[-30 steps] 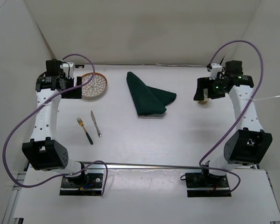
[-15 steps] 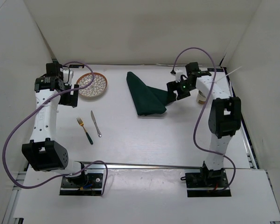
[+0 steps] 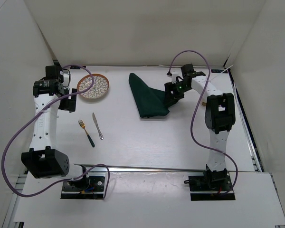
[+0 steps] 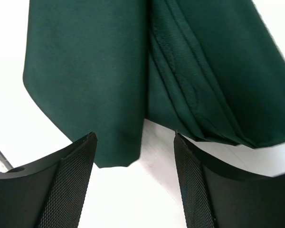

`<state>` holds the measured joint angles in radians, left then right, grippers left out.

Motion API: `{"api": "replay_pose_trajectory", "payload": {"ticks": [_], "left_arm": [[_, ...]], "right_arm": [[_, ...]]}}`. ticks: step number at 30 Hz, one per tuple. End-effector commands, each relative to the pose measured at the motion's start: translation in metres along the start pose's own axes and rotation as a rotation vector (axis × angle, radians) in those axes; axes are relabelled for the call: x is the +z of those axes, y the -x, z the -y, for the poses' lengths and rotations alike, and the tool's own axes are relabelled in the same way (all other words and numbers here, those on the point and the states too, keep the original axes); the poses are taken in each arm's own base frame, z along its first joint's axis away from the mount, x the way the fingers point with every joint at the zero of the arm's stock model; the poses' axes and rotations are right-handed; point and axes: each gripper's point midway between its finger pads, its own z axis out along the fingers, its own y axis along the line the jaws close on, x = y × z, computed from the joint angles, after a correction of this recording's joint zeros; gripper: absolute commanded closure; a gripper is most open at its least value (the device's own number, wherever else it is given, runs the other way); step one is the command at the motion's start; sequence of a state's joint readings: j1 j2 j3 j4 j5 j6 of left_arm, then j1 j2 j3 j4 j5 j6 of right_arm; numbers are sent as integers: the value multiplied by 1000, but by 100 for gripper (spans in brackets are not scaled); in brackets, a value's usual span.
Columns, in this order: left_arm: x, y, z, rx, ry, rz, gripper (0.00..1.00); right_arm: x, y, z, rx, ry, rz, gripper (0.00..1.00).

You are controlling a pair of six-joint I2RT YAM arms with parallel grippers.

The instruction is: Set the dinner table for one person

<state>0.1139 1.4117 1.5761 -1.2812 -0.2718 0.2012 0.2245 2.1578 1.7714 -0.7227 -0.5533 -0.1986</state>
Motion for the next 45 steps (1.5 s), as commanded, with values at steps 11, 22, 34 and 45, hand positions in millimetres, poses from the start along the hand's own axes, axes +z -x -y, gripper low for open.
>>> {"api": "replay_pose_trajectory", "payload": {"ticks": [11,22,34,45], "left_arm": [[-15,9,-10,-18,41,56,0],[-17,11,-9,-20,34,66,0],[-6,5,-12,-4,68,32,0],[-7,-9,-8,-10,57,24,0]], "right_arm": [[13,-35,-24,51,56,-72,36],[18,-29,-38,-11,17,-82,100],[51,-52,-164,-532,-18,-227,100],[64,-3,-201,-719,-158,-121,100]]}}
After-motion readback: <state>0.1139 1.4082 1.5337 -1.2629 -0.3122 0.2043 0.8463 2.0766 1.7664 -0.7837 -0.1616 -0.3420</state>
